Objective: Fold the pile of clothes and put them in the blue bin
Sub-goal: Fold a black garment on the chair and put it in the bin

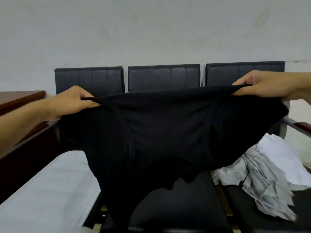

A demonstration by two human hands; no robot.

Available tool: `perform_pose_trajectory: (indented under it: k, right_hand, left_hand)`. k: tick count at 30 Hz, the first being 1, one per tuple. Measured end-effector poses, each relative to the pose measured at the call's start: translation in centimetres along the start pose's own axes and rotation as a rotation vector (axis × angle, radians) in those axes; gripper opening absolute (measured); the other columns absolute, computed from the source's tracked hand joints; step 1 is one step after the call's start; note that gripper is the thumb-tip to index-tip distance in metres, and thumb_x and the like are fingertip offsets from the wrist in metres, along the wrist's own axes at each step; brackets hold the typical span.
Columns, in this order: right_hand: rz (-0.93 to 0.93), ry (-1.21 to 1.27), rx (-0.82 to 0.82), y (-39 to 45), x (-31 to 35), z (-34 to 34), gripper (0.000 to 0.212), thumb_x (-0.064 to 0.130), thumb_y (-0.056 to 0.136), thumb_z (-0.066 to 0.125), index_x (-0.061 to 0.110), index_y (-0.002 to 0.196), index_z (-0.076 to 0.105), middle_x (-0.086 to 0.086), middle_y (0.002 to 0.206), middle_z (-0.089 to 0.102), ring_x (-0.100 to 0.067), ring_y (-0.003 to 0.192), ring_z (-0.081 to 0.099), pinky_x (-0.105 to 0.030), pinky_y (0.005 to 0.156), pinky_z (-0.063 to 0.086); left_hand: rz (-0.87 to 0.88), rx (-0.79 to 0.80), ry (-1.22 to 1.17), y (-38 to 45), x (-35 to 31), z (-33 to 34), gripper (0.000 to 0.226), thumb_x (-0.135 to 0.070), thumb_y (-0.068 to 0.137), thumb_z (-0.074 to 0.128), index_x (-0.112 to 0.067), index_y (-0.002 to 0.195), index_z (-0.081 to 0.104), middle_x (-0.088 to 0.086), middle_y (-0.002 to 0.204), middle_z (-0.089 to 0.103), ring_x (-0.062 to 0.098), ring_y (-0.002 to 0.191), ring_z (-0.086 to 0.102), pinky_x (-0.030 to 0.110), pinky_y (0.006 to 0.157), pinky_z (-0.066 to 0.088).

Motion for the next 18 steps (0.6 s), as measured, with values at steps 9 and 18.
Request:
perform_pose_trajectory:
  k: [9,18]
  right_hand:
    - [0.272,0.054,0.284,5.3,-7.8,3.1,0.031,0.027,0.092,0.061,0.004,0.109,0.073,-0.025,0.108,0.072,-0.042,0.097,0.067,-0.034,0.072,0.059]
    - [0.299,-0.502,0.112,18.2,-21.7,13.6,0.021,0.02,0.102,0.051,0.033,0.089,0.061,-0.009,0.11,0.063,-0.03,0.104,0.061,-0.039,0.087,0.049]
  left_hand:
    - [-0.361,0.522,-0.151,3.5,7.5,3.1,0.048,-0.031,0.08,0.081,0.004,0.112,0.069,0.03,0.115,0.067,0.039,0.096,0.068,0.043,0.084,0.056]
    - [-0.234,0.372,0.284,11.2,20.0,15.9,0.019,-0.018,0.091,0.07,-0.015,0.072,0.071,-0.004,0.067,0.068,0.005,0.064,0.065,0.023,0.065,0.049]
Point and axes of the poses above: each hand's wrist, its own y-axis towards the middle knuckle, its own z-axis out of the palm, x = y × z, the point moved 1 cm from there along y, towards the middle knuckle
